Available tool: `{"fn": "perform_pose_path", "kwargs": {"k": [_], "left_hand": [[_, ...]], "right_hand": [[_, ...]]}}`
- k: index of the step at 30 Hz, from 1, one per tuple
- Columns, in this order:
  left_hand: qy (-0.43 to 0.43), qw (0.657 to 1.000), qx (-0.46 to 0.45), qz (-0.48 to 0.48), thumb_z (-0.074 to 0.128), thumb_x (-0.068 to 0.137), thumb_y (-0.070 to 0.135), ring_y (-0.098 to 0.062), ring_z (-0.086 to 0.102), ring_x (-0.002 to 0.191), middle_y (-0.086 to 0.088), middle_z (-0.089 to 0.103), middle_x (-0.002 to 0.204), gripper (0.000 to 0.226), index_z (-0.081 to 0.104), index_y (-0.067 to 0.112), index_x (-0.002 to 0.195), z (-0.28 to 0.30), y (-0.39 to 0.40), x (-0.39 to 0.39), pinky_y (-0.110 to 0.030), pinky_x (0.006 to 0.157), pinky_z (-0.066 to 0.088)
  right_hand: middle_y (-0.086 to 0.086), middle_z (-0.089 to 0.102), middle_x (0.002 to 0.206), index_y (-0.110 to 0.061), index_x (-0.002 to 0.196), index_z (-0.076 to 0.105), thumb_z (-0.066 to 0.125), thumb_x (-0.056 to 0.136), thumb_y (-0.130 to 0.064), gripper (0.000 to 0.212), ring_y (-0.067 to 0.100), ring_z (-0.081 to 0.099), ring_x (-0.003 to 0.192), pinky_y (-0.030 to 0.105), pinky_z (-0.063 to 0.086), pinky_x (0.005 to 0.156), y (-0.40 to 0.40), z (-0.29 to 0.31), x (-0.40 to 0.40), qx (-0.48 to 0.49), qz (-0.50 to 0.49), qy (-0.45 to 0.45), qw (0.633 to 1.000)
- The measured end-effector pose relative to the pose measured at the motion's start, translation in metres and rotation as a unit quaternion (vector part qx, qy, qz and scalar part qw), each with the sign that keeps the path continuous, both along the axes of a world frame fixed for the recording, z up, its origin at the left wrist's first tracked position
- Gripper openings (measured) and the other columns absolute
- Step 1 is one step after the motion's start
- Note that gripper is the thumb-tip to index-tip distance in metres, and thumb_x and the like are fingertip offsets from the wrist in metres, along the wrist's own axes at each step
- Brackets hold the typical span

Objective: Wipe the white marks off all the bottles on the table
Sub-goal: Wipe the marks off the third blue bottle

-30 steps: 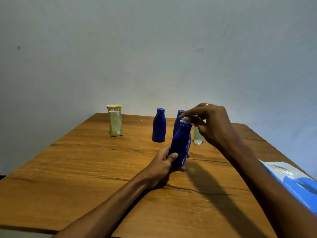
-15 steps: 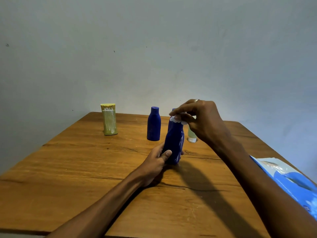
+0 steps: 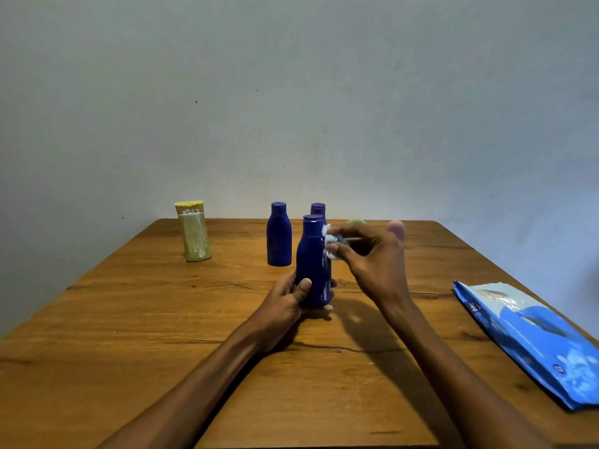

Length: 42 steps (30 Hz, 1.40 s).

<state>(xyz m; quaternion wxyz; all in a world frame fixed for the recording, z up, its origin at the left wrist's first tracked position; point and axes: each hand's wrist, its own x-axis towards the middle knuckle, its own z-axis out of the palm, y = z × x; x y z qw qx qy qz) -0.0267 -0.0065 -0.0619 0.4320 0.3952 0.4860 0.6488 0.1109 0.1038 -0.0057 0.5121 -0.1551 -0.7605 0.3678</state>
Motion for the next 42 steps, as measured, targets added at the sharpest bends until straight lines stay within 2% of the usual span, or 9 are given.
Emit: {"fn": "perform_pose_path", "kwargs": {"k": [6,13,17,20,22,24,27,32,42], "left_hand": [[-0.020,0.999,0.000,0.033,0.041,0.107,0.016,-0.040,0.067,0.114,-0.019,0.067,0.125,0.034,0.051,0.020,0.139,0.000,0.003,-0.003,-0.053,0.091,0.057],[0.019,0.999,-0.012,0.026,0.042,0.107,0.015,-0.042,0.061,0.121,-0.016,0.056,0.136,0.035,0.047,0.021,0.141,0.000,0.003,0.002,-0.047,0.086,0.060],[0.009,0.999,-0.010,0.037,0.040,0.108,0.015,-0.038,0.063,0.118,-0.015,0.061,0.133,0.034,0.051,0.021,0.140,0.000,0.003,-0.001,-0.054,0.092,0.058],[-0.002,0.999,-0.002,0.048,0.038,0.108,0.013,-0.031,0.066,0.118,-0.011,0.067,0.128,0.033,0.054,0.019,0.136,0.001,0.002,-0.001,-0.055,0.099,0.055],[-0.002,0.999,-0.005,0.049,0.038,0.108,0.014,-0.026,0.068,0.116,-0.010,0.067,0.128,0.032,0.053,0.018,0.136,0.002,0.002,-0.001,-0.053,0.100,0.055],[-0.004,0.999,-0.009,0.044,0.038,0.108,0.015,-0.028,0.067,0.118,-0.011,0.065,0.132,0.034,0.052,0.020,0.139,0.002,0.003,0.000,-0.056,0.100,0.054],[-0.007,0.999,-0.012,0.030,0.037,0.108,0.016,-0.032,0.066,0.117,-0.013,0.062,0.135,0.037,0.048,0.022,0.143,0.002,0.003,0.002,-0.055,0.094,0.057],[-0.035,0.999,-0.018,0.026,0.038,0.109,0.017,-0.028,0.070,0.099,-0.019,0.058,0.130,0.033,0.048,0.018,0.140,0.002,0.004,0.001,-0.048,0.083,0.061],[-0.044,0.997,-0.007,0.062,0.035,0.110,0.016,-0.029,0.068,0.115,-0.013,0.066,0.127,0.033,0.052,0.011,0.138,0.004,0.002,-0.002,-0.056,0.099,0.055]], "right_hand": [[-0.013,0.074,0.103,-0.028,0.102,0.073,0.080,0.085,-0.005,0.029,0.000,0.071,0.100,0.020,0.060,0.085,-0.006,-0.031,0.001,0.024,0.010,-0.040,0.999],[0.001,0.075,0.111,-0.016,0.113,0.074,0.077,0.088,-0.007,0.027,0.007,0.071,0.103,0.012,0.055,0.082,-0.003,-0.008,-0.015,0.110,-0.044,0.047,0.992],[0.004,0.068,0.116,-0.015,0.116,0.075,0.075,0.088,-0.005,0.030,0.005,0.065,0.107,0.014,0.056,0.087,-0.003,-0.031,-0.011,0.163,-0.044,-0.020,0.985],[-0.004,0.062,0.117,-0.020,0.117,0.075,0.070,0.085,-0.025,0.032,-0.003,0.058,0.102,0.004,0.048,0.086,-0.014,-0.049,0.000,0.185,-0.018,-0.115,0.976],[-0.003,0.062,0.115,-0.023,0.117,0.074,0.067,0.084,-0.032,0.035,0.000,0.057,0.100,0.009,0.051,0.083,-0.016,-0.052,0.002,0.198,-0.023,-0.145,0.969],[0.001,0.063,0.112,-0.022,0.116,0.075,0.075,0.085,-0.023,0.032,0.006,0.058,0.099,0.016,0.054,0.082,-0.011,-0.046,-0.002,0.223,-0.059,-0.132,0.964],[0.006,0.066,0.111,-0.016,0.115,0.075,0.080,0.085,-0.009,0.032,0.011,0.063,0.098,0.017,0.057,0.080,-0.001,-0.028,-0.012,0.209,-0.093,-0.061,0.972],[0.006,0.071,0.113,-0.011,0.114,0.076,0.079,0.086,-0.005,0.029,0.009,0.068,0.101,0.013,0.056,0.085,0.006,-0.011,-0.019,0.165,-0.083,0.014,0.983],[-0.005,0.065,0.114,-0.021,0.109,0.079,0.080,0.085,-0.013,0.025,0.004,0.062,0.109,0.016,0.054,0.090,-0.002,-0.058,-0.005,0.141,0.019,-0.087,0.986]]}}
